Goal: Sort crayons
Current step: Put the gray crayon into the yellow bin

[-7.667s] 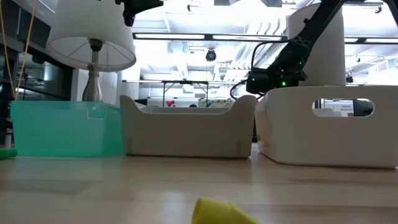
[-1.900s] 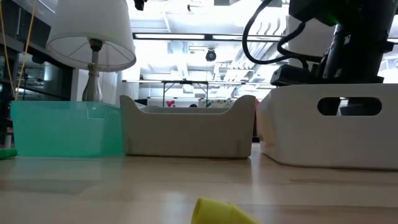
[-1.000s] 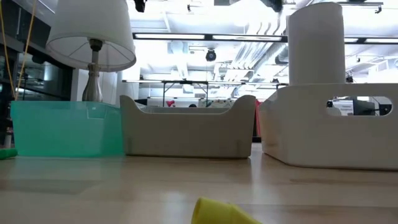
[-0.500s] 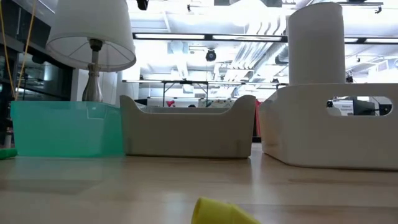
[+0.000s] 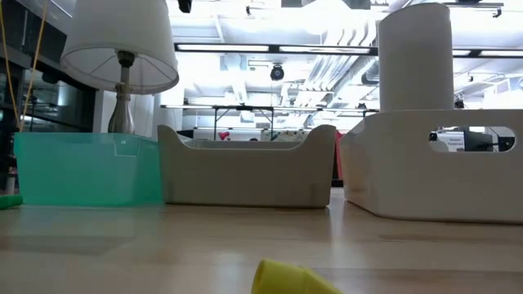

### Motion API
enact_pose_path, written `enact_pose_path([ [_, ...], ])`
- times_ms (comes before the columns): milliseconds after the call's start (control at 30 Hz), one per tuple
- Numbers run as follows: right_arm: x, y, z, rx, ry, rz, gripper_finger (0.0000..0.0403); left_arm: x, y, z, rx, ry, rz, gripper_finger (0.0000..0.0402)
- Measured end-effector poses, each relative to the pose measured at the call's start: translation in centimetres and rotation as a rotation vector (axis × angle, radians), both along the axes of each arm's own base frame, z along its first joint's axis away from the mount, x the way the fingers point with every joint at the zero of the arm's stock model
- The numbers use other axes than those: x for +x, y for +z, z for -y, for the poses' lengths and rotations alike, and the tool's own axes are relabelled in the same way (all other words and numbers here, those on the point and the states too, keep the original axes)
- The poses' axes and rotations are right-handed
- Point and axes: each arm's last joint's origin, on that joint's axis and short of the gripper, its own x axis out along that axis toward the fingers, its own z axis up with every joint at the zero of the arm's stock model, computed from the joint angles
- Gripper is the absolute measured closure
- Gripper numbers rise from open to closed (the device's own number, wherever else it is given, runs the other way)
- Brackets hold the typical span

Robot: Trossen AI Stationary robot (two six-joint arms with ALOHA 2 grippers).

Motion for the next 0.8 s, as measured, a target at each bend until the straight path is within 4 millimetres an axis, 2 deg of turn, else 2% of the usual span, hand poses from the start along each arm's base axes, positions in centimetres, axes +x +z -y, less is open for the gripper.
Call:
enact_pose_path([
  [233, 0.0, -0.2, 0.0, -0.005, -0.001, -0.024, 0.0242, -0.1, -0.5, 1.4, 0.032, -0.098, -0.121, 0.0232],
  [400, 0.0, -0.7, 0.0, 0.013, -0.002, -0.07, 0.0242, -1.8, 0.0, 3.8, 0.051, -0.246, -0.483, 0.0232],
  [467, 0.0, -0.9, 0.0, 0.027, -0.003, -0.085, 0.0242, -2.9, -0.6, 5.3, 0.054, -0.299, -0.656, 0.0232],
  [567, -0.1, -1.1, 0.0, 0.03, -0.004, -0.11, 0.0242, -4.7, -1.4, 7.7, 0.009, -0.368, -0.817, 0.0232],
  [800, -0.1, -1.5, 0.0, 0.024, -0.006, -0.142, 0.0242, -7.6, -5.9, 14.8, 0.01, -0.517, -0.972, 0.0232],
])
